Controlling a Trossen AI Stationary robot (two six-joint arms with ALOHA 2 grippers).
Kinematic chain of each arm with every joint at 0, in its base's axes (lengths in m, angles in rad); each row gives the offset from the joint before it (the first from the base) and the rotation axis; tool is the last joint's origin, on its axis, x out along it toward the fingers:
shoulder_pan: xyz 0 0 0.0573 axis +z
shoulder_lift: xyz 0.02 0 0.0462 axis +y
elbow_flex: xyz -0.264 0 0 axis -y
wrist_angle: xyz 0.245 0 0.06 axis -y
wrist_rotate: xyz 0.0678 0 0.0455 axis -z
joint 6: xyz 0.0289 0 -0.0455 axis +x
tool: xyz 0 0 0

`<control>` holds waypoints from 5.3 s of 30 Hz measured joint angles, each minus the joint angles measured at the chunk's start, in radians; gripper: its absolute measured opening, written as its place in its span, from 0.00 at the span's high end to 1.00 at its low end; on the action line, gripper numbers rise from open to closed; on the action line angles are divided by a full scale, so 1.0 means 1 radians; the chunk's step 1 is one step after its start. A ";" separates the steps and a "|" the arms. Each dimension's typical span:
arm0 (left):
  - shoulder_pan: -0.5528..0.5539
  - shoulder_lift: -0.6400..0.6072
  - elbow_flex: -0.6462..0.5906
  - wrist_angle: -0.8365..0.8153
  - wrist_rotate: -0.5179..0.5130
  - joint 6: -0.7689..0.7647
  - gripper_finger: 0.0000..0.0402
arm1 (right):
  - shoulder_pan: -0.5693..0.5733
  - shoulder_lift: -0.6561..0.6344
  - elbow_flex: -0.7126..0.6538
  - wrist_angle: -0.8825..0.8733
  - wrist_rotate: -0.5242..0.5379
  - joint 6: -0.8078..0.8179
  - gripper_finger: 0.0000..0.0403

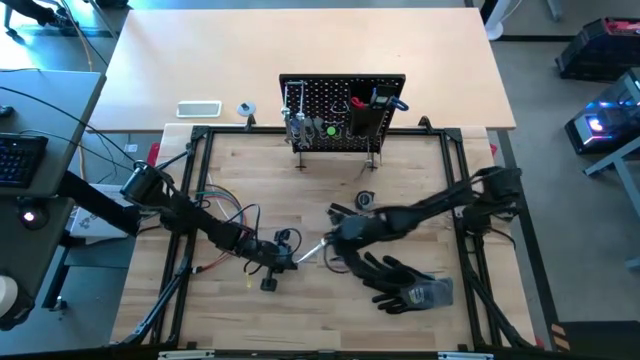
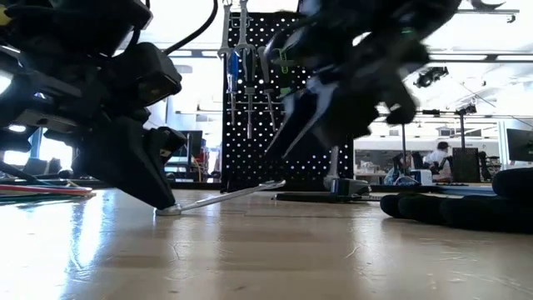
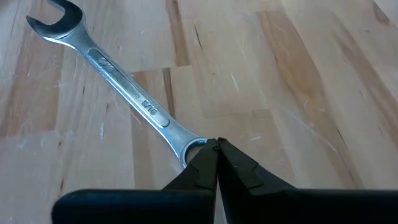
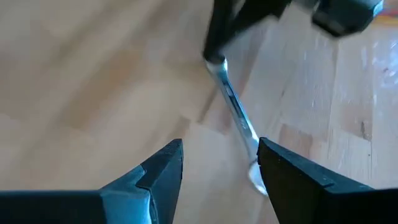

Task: Hang tools onto peg board
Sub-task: Hang the wrench on the peg board

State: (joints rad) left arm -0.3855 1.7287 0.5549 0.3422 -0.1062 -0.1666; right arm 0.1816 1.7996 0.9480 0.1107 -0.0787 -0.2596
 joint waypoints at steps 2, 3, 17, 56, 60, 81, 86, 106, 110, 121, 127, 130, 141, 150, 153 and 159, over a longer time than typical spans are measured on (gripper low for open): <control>0.000 0.000 0.000 0.000 0.000 0.006 1.00 | -0.019 0.053 0.078 -0.078 -0.002 -0.043 0.50; 0.000 0.000 0.000 0.000 0.000 0.007 1.00 | -0.029 0.074 0.114 -0.110 -0.007 -0.063 0.50; 0.000 0.001 -0.002 0.014 -0.011 0.067 1.00 | -0.104 0.293 0.387 -0.433 -0.063 -0.187 0.50; 0.015 -0.319 -0.005 -0.112 -0.218 0.180 1.00 | 0.000 0.090 0.379 -0.961 0.229 0.143 0.74; 0.018 -0.363 -0.004 -0.132 -0.248 0.205 1.00 | 0.003 0.036 0.379 -1.081 0.311 0.261 0.74; 0.020 -0.365 -0.003 -0.172 -0.272 0.223 1.00 | -0.012 -0.634 0.188 -1.037 0.631 0.420 0.74; 0.033 -0.365 -0.003 -0.171 -0.272 0.223 1.00 | -0.012 -0.789 -0.026 -0.926 0.739 0.477 0.74; 0.093 -0.220 -0.002 -0.059 -0.241 0.212 1.00 | -0.007 -0.909 -0.559 -0.539 1.013 0.600 0.74; 0.093 -0.183 -0.002 -0.014 -0.238 0.221 1.00 | -0.007 -0.909 -0.559 -0.539 1.004 0.592 0.74; 0.104 -0.169 -0.002 0.018 -0.235 0.222 1.00 | -0.061 -0.909 -0.559 -0.544 1.015 0.591 0.74; 0.104 -0.169 -0.002 0.018 -0.232 0.221 1.00 | -0.086 -0.909 -0.559 -0.542 0.943 0.573 0.74; 0.104 -0.169 -0.002 0.020 -0.232 0.221 1.00 | -0.086 -0.909 -0.559 -0.538 0.943 0.573 0.74; 0.104 -0.169 -0.002 0.023 -0.232 0.222 1.00 | -0.124 -0.908 -0.559 -0.536 0.999 0.565 0.74; 0.104 -0.169 -0.002 0.034 -0.232 0.222 1.00 | -0.186 -0.806 -0.558 -0.394 0.963 0.485 0.74; 0.104 -0.169 -0.002 0.039 -0.219 0.221 1.00 | -0.203 -0.741 -0.558 -0.334 0.979 0.479 0.74; 0.104 -0.169 -0.002 0.038 -0.216 0.221 1.00 | -0.217 -0.641 -0.558 -0.288 1.019 0.530 0.74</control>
State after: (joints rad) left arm -0.2817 1.5597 0.5529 0.3801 -0.3222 0.0544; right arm -0.0354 1.1583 0.3897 -0.1769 0.9401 0.2708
